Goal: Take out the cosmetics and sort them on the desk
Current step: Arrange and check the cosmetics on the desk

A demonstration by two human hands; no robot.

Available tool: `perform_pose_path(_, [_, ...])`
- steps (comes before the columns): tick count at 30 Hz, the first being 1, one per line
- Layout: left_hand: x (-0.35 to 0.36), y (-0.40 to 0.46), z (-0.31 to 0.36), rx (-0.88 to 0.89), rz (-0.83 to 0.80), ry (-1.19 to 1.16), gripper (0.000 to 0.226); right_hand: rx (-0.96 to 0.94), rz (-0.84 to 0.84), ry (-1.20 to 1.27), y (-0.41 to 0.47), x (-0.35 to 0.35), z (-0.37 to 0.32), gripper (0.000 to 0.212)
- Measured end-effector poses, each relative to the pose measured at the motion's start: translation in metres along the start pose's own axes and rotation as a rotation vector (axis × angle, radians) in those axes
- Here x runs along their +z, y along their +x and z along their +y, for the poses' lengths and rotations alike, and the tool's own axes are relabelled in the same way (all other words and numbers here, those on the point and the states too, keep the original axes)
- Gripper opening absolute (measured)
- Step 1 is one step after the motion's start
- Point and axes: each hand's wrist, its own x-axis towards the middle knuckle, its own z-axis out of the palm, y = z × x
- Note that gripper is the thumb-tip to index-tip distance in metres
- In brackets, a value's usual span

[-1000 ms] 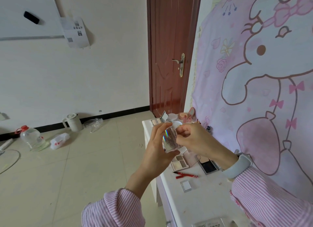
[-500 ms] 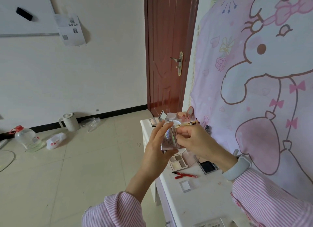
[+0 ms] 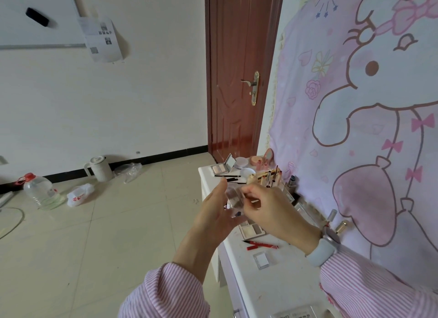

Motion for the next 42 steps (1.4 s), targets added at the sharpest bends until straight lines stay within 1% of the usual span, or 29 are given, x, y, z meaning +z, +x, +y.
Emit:
perform_pose_path(2, [0.001, -0.001, 0.000, -0.006, 0.013, -0.096, 0.023, -0.020, -0.035, -0.053, -0.002, 0.003, 0.002, 0.025])
perform_pose_path(5, [0.003, -0.001, -0.002, 0.010, 0.031, -0.125, 0.016, -0.039, -0.037, -0.110, -0.004, 0.003, 0.004, 0.026])
perform_pose_path(9, [0.004, -0.003, -0.005, 0.031, 0.017, -0.061, 0.017, -0.056, 0.034, -0.140, 0.000, -0.002, 0.008, 0.024])
perform_pose_path(11, [0.003, -0.003, -0.006, 0.014, 0.006, -0.026, 0.022, -0.009, -0.002, -0.107, 0.002, -0.006, 0.013, 0.026])
perform_pose_path(14, [-0.002, 0.002, -0.009, -0.056, -0.023, -0.090, 0.039, 0.016, -0.108, -0.041, -0.002, -0.008, 0.018, 0.035])
perform_pose_path(17, [-0.007, 0.005, -0.015, -0.127, -0.026, -0.111, 0.035, 0.026, -0.197, -0.001, -0.013, -0.006, 0.025, 0.042])
perform_pose_path(19, [-0.009, 0.005, -0.019, -0.192, -0.022, -0.090, 0.022, 0.035, -0.176, -0.063, -0.021, -0.004, 0.034, 0.038])
perform_pose_path(21, [-0.013, 0.010, -0.027, -0.277, -0.008, -0.073, 0.026, 0.057, -0.109, -0.097, -0.028, -0.004, 0.046, 0.026])
perform_pose_path(23, [-0.020, 0.016, -0.037, -0.379, -0.020, -0.051, 0.028, 0.123, -0.050, -0.061, -0.034, -0.005, 0.061, 0.020])
perform_pose_path(26, [-0.033, 0.023, -0.060, -0.485, -0.057, -0.052, 0.031, 0.321, -0.007, 0.003, -0.048, -0.006, 0.084, 0.017])
perform_pose_path(28, [-0.044, 0.026, -0.082, -0.522, -0.035, -0.051, 0.031, 0.456, -0.012, 0.056, -0.064, 0.000, 0.101, 0.022])
perform_pose_path(30, [-0.054, 0.026, -0.106, -0.562, 0.004, -0.029, 0.026, 0.583, -0.044, 0.078, -0.080, 0.009, 0.117, 0.019])
perform_pose_path(32, [-0.062, 0.024, -0.133, -0.598, 0.048, 0.034, 0.018, 0.690, -0.075, 0.098, -0.097, 0.022, 0.133, 0.014])
perform_pose_path(33, [-0.063, 0.023, -0.145, -0.618, 0.074, 0.079, 0.015, 0.731, -0.081, 0.113, -0.105, 0.028, 0.140, 0.017])
perform_pose_path(34, [-0.063, 0.023, -0.156, -0.638, 0.101, 0.134, 0.012, 0.772, -0.086, 0.134, -0.113, 0.035, 0.147, 0.018])
perform_pose_path(36, [-0.058, 0.024, -0.174, -0.666, 0.165, 0.275, 0.008, 0.851, -0.103, 0.149, -0.124, 0.047, 0.157, 0.015])
perform_pose_path(38, [-0.056, 0.027, -0.190, -0.675, 0.214, 0.450, 0.014, 0.892, -0.115, 0.134, -0.132, 0.057, 0.166, 0.017])
perform_pose_path(40, [-0.056, 0.030, -0.202, -0.664, 0.222, 0.617, 0.022, 0.915, -0.127, 0.121, -0.135, 0.064, 0.173, 0.020])
perform_pose_path(42, [-0.057, 0.035, -0.209, -0.642, 0.216, 0.689, 0.028, 0.930, -0.133, 0.103, -0.134, 0.068, 0.177, 0.021])
